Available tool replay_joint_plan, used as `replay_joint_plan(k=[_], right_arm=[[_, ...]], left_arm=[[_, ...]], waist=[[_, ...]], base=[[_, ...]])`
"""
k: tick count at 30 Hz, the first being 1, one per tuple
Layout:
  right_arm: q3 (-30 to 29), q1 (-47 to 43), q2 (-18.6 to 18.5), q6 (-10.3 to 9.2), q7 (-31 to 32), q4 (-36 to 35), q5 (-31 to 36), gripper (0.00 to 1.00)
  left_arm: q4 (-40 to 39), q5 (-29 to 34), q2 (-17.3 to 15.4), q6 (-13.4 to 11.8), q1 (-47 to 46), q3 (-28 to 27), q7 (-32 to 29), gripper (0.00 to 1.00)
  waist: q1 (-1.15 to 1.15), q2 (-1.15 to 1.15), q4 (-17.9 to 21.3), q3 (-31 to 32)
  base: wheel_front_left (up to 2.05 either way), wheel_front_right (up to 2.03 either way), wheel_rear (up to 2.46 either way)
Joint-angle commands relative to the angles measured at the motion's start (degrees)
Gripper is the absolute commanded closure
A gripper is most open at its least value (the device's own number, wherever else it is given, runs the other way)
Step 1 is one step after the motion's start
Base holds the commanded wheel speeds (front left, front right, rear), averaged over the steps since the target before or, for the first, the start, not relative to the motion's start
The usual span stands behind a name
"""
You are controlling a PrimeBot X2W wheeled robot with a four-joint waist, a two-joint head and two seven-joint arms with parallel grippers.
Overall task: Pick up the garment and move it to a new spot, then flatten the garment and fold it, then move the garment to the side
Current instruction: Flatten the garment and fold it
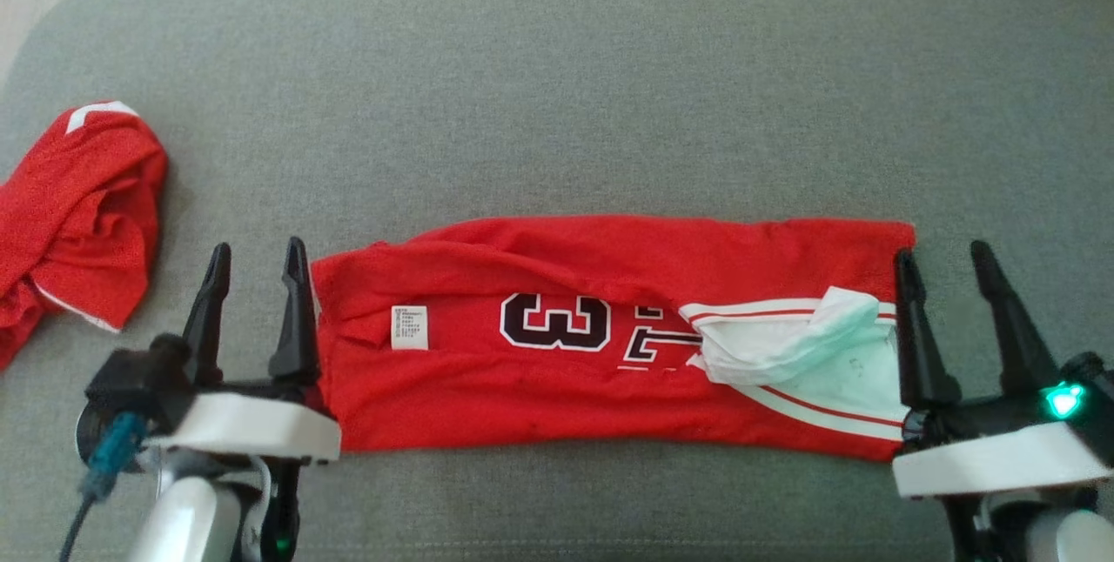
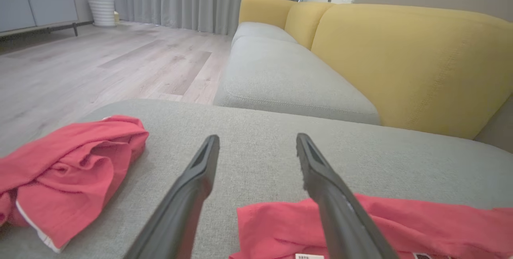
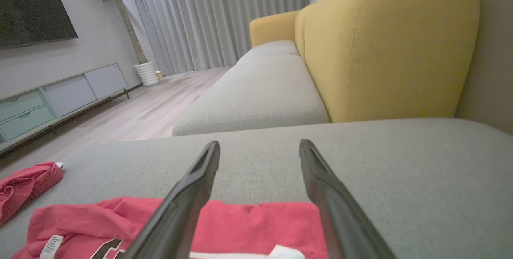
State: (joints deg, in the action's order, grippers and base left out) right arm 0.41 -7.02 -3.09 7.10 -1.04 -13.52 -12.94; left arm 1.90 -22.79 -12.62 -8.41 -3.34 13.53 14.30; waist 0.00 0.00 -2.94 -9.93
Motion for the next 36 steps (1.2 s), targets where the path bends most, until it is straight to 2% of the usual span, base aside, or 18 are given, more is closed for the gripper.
replay_joint_plan(k=[1,8,25,28,36], right_arm=[[0.8,2.1,-0.2,0.39,-0.5,-2.4,0.7,0.00],[0.4,0.3,0.1,0.39,0.2,-2.3,2.5,0.00],[-0.8,0.3,0.2,0.39,-0.2,1.0,1.3,0.00],[-2.1,1.7,0.2,0.39,-0.1,3.3,1.2,0.00],[-5.0,7.5,-1.8,0.39,1.8,14.9,1.4,0.00]], left_arm=[[-2.5,1.0,-0.8,-0.1,-0.7,-2.6,0.7,0.00],[-5.4,4.2,-1.6,-0.1,2.7,-1.3,0.6,0.00],[-5.8,4.1,-2.2,-0.2,3.3,0.1,-0.4,0.00],[-5.8,4.0,-2.1,-0.1,2.7,0.2,-0.4,0.00],[-5.0,4.1,-1.5,1.2,-0.2,1.6,-0.2,0.00]], waist=[[0.00,0.00,0.0,0.3],[0.00,0.00,0.0,2.2],[0.00,0.00,-0.4,2.0],[0.00,0.00,-0.7,1.4],[0.00,0.00,-2.1,-1.4]], base=[[0.00,0.00,0.00],[0.00,0.00,0.00],[0.00,0.00,0.00],[0.00,0.00,0.00],[0.00,0.00,0.00]])
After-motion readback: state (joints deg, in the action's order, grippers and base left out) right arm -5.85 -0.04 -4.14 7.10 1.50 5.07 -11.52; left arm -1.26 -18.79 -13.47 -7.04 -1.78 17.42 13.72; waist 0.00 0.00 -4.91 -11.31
